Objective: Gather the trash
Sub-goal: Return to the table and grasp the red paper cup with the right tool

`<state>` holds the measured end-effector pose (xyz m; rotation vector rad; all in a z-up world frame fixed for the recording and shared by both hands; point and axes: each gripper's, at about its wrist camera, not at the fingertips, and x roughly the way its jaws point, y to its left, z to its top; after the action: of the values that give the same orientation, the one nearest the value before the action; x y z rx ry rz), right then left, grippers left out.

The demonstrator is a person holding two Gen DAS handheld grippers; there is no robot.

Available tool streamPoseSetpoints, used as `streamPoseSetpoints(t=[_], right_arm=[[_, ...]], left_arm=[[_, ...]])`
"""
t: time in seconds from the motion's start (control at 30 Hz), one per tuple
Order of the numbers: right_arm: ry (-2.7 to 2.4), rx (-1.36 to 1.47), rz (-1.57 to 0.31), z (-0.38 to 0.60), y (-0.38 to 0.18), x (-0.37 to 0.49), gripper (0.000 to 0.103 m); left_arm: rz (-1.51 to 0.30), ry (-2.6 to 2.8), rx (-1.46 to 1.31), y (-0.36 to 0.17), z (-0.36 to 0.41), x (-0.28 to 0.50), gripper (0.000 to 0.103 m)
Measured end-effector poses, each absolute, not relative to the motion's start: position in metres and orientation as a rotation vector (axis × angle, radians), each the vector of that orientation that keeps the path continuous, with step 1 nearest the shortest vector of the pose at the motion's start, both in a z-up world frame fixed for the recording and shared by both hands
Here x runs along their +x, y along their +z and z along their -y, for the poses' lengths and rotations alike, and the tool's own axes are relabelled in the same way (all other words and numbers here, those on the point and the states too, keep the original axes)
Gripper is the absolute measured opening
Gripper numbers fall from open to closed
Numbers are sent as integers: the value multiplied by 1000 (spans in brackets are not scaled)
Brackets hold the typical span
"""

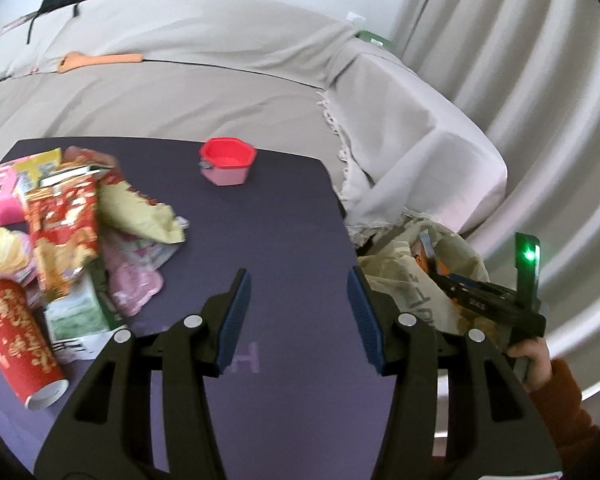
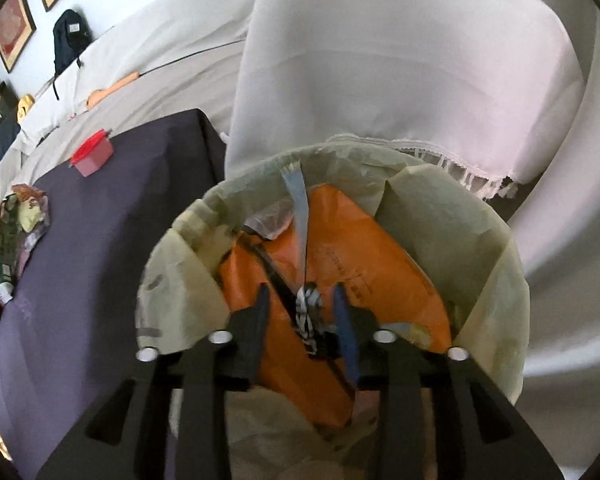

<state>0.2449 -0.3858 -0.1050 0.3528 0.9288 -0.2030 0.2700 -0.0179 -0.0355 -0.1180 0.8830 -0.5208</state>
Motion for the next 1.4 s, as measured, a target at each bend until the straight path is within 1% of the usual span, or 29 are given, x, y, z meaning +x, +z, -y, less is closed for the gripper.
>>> streamPoseSetpoints(t=[0.07, 0.23, 0.33, 0.43, 0.5, 0.53, 0.63, 0.83, 0.93, 1.1, 1.4], right_arm=[[-228, 336, -912, 382, -98, 238, 46], [-254, 287, -846, 367, -70, 224, 48], [-241, 251, -793, 350, -45, 219, 53], [-189, 225, -733, 324, -19, 221, 54], [-115, 232, -707, 304, -5, 226, 56], [-58, 239, -698, 292, -1, 230, 59], [144, 238, -742, 246, 2, 252, 60], [324, 88, -802, 138, -4, 285, 60], [390, 33, -831, 88, -9, 297, 60], [464, -33, -798, 27, -4, 302, 60], [580, -71, -847, -43, -19, 333, 60]], left_arm=[[-871, -509, -125, -33, 6, 267, 48], [-816, -468, -152, -21, -32, 259, 48], [-775, -420, -170, -12, -64, 254, 48], [-738, -340, -203, -4, -108, 252, 48], [-710, -263, -218, -1, -143, 249, 48], [-699, -225, -223, 0, -159, 247, 48], [-690, -131, -251, -2, -205, 243, 48], [-719, -13, -341, -25, -276, 236, 48], [-741, -1, -354, -37, -289, 231, 48], [-762, 6, -364, -51, -304, 228, 48], [-785, 19, -374, -61, -322, 230, 48]])
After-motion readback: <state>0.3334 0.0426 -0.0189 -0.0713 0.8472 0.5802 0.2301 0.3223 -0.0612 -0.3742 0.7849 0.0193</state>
